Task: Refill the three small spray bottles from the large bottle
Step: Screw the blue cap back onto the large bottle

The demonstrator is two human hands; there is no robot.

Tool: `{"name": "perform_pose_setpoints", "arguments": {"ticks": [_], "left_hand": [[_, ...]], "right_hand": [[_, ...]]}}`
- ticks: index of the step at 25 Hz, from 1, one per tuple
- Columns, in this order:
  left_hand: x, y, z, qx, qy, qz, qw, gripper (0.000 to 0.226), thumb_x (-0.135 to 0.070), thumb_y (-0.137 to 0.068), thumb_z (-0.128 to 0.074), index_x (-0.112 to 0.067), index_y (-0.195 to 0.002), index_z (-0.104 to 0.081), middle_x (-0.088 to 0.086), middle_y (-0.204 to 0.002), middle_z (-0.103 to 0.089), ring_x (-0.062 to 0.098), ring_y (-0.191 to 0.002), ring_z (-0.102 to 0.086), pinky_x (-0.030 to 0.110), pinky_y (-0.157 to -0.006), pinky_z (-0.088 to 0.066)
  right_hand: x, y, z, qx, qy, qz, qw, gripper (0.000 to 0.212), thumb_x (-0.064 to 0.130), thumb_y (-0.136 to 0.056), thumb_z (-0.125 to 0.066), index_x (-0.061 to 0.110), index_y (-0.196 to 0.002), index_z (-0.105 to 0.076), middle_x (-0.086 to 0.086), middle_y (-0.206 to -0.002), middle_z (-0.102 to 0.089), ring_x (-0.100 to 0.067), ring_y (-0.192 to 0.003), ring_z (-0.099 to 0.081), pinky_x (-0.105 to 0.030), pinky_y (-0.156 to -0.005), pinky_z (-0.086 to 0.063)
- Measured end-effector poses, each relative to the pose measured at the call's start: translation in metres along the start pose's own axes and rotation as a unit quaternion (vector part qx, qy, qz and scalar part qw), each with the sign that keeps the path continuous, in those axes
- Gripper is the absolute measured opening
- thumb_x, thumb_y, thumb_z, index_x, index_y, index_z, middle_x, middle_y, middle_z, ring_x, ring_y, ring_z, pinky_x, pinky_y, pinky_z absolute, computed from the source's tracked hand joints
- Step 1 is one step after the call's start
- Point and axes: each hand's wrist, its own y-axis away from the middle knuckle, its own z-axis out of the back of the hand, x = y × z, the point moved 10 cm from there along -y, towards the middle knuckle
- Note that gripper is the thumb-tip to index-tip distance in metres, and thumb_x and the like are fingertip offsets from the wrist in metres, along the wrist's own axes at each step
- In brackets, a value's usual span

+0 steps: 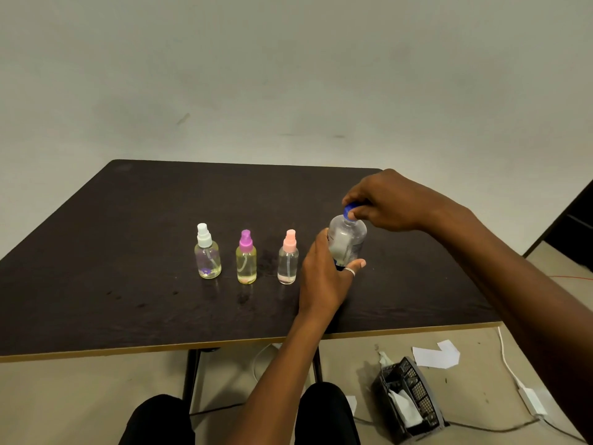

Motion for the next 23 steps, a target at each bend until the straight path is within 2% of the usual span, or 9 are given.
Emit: {"name": "perform_pose_setpoints", "arguments": {"ticks": [5,10,14,18,20,23], "left_hand": [[-0.002,0.001,0.001,-0.006,0.006,-0.009,1.000,0.078,-0.042,-0.074,-0.084,-0.022,-0.138,-0.044,-0.005,-0.132,-0.059,0.010,-0.119,-0.057,0.021,-0.094,-0.051],[-0.002,0.001,0.000,-0.010,0.009,-0.021,1.000,0.074,-0.040,-0.074,-0.084,-0.022,-0.134,-0.046,-0.007,-0.127,-0.061,0.009,-0.114,-0.059,0.025,-0.093,-0.055],[-0.006,0.003,0.002,-0.013,0.032,-0.034,0.999,0.068,-0.035,-0.075,-0.084,-0.024,-0.131,-0.047,-0.010,-0.123,-0.061,0.004,-0.111,-0.059,0.019,-0.092,-0.052],[-0.010,0.006,0.002,-0.009,0.058,-0.055,0.997,0.067,-0.028,-0.078,-0.083,-0.023,-0.134,-0.047,-0.011,-0.125,-0.061,0.004,-0.112,-0.060,0.015,-0.092,-0.050],[-0.013,0.009,0.004,-0.011,0.057,-0.062,0.996,0.067,-0.020,-0.078,-0.082,-0.019,-0.135,-0.047,-0.011,-0.123,-0.059,0.001,-0.109,-0.059,0.007,-0.091,-0.046],[-0.014,0.010,0.005,-0.015,0.063,-0.060,0.996,0.065,-0.017,-0.080,-0.081,-0.015,-0.135,-0.048,-0.007,-0.124,-0.060,-0.006,-0.107,-0.057,0.003,-0.089,-0.044]], "right_hand": [[-0.006,0.001,-0.009,-0.045,-0.006,-0.050,0.998,0.019,0.025,-0.093,-0.059,0.014,-0.091,-0.075,-0.004,-0.086,-0.072,-0.014,-0.069,-0.059,-0.022,-0.062,-0.037],[-0.013,0.002,-0.011,-0.086,0.006,-0.117,0.989,0.029,0.036,-0.094,-0.058,0.013,-0.090,-0.075,-0.007,-0.079,-0.070,-0.018,-0.068,-0.061,-0.025,-0.062,-0.040],[-0.011,0.009,-0.010,-0.143,0.024,-0.170,0.975,0.031,0.035,-0.093,-0.058,0.009,-0.084,-0.073,-0.007,-0.073,-0.066,-0.019,-0.064,-0.059,-0.028,-0.060,-0.045],[-0.001,0.019,-0.006,-0.189,0.056,-0.219,0.956,0.030,0.031,-0.095,-0.057,0.007,-0.077,-0.060,-0.004,-0.069,-0.050,-0.018,-0.062,-0.049,-0.025,-0.057,-0.032],[0.004,0.022,-0.005,-0.201,0.054,-0.233,0.950,0.030,0.033,-0.097,-0.056,0.012,-0.075,-0.050,-0.005,-0.072,-0.049,-0.017,-0.064,-0.047,-0.027,-0.060,-0.032],[0.004,0.024,-0.007,-0.213,0.046,-0.249,0.944,0.030,0.034,-0.098,-0.054,0.012,-0.079,-0.055,-0.005,-0.074,-0.049,-0.017,-0.066,-0.046,-0.027,-0.063,-0.032]]}}
